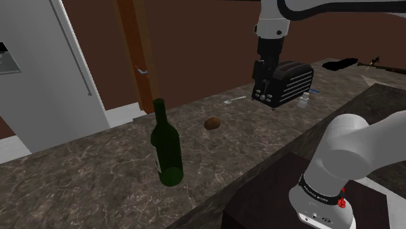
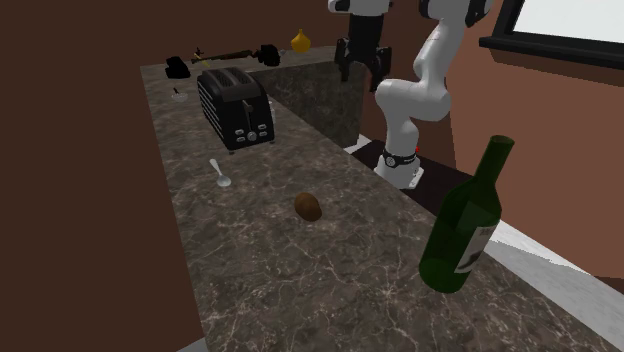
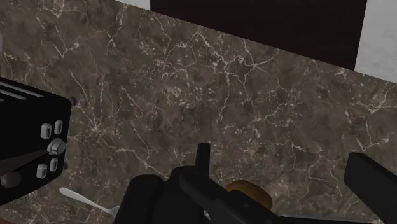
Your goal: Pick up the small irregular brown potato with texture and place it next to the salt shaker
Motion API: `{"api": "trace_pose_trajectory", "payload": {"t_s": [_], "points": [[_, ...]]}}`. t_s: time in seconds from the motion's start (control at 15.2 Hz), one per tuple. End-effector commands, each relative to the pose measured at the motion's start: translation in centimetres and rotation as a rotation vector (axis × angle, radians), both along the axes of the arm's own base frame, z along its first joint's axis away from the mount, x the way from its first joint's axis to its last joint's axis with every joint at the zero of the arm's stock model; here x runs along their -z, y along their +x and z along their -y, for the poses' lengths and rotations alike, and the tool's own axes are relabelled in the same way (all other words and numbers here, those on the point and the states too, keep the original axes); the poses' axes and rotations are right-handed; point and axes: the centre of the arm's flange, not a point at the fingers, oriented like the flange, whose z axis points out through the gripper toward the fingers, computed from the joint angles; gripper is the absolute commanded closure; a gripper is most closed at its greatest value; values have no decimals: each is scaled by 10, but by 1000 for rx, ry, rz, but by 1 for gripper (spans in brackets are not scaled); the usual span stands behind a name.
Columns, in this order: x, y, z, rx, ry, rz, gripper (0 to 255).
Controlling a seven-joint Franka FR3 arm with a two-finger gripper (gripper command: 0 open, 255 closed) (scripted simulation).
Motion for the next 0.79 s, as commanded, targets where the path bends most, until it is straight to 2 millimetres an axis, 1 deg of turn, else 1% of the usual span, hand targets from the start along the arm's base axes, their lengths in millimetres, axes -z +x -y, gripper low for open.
{"api": "trace_pose_trajectory", "payload": {"t_s": [0.0, 0.4, 0.73], "points": [[0, 0, 0, 0, 0, 0, 0], [60, 43, 16, -220, 14, 30, 0], [109, 83, 21, -403, 25, 55, 0]]}}
